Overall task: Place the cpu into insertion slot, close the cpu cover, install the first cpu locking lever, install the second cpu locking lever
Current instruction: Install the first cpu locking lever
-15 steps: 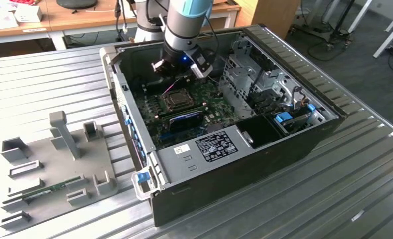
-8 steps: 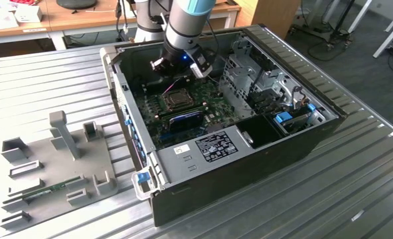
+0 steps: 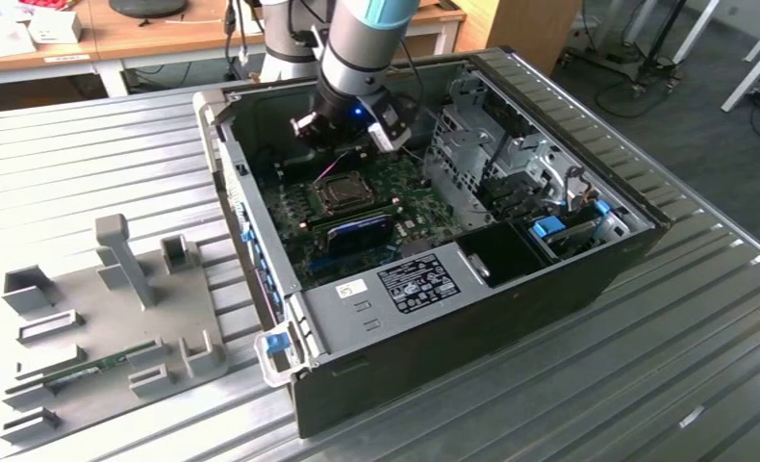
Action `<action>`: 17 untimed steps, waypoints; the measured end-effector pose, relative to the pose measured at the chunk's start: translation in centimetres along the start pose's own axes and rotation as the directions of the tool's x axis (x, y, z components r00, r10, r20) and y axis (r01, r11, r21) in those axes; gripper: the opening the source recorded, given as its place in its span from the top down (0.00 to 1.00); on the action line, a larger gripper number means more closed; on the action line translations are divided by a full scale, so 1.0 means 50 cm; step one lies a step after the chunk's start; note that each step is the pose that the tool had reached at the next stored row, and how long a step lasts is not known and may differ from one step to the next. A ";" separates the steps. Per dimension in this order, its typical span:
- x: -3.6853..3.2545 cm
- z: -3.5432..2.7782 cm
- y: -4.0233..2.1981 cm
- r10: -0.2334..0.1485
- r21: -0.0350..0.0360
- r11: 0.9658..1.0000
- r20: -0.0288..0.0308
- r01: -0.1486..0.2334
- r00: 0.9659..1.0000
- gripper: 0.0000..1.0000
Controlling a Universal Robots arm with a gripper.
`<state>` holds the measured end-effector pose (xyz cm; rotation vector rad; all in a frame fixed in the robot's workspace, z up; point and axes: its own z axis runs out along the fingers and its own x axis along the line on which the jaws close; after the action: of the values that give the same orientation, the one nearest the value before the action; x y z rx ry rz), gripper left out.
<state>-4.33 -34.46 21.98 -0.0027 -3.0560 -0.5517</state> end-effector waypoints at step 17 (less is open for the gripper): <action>0.007 0.000 -0.005 -0.035 0.002 0.999 0.056 0.035 0.998 0.90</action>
<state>-4.67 -34.69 21.93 0.0365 -3.1165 -0.5620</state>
